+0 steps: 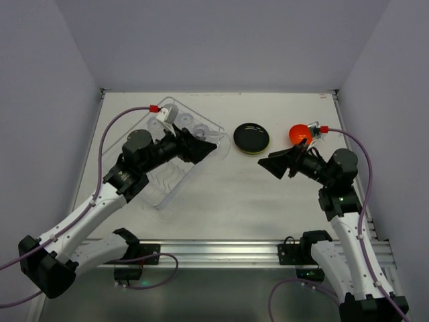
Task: Unload the mixed dishes from the dish rack
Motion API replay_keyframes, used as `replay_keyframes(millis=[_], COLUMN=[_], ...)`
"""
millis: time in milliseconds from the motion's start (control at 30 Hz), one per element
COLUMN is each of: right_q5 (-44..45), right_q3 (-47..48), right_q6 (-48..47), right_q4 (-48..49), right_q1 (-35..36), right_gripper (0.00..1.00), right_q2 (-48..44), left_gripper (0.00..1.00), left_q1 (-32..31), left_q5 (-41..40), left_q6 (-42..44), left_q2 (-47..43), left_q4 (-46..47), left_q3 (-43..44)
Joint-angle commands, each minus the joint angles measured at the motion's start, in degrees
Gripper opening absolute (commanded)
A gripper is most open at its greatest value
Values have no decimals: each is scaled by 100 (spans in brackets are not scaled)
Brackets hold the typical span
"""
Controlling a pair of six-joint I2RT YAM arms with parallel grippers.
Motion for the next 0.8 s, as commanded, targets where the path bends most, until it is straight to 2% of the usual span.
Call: replay_keyframes(millis=[0,67,100,167,300,433,633,667,767], right_q5=[-924,-1128,-1190,-1260,-1428,-1515,-1823,-1858,-1867], right_q3=[52,-183,-289,-370,-98,-70,-378,-404,-589], right_q6=[881,1287,1715,1982,1852,1824,2500,2780,3290], right_q4=[1036,1538,2132,2428,2000,1918,3104,3610,4595], right_q1=[-5,-14,-14,-5,-5,-5,12,30,65], right_gripper=[99,99,99,99,98,95,88,82,79], right_q2=[-22,-101,-240,-329,-338,-269,47,144,417], left_gripper=[0,0,0,0,0,0,0,0,0], left_q1=[-41,-41,-50,-50,-102,-269,-542,-551,-586], left_q5=[811,812,769,636,566,960,865,882,979], left_q6=[-703,-1107,-1282,-1818,-2232,-3180,-3726,-3788,-3973], left_q2=[-243,-234,-234,-164,354,819,987,1014,1032], left_q4=[1704,1995,2127,2321,1549,2705,3472,3577,3973], left_q3=[-140,-307,-394,-535,-88,-404,-711,-755,-904])
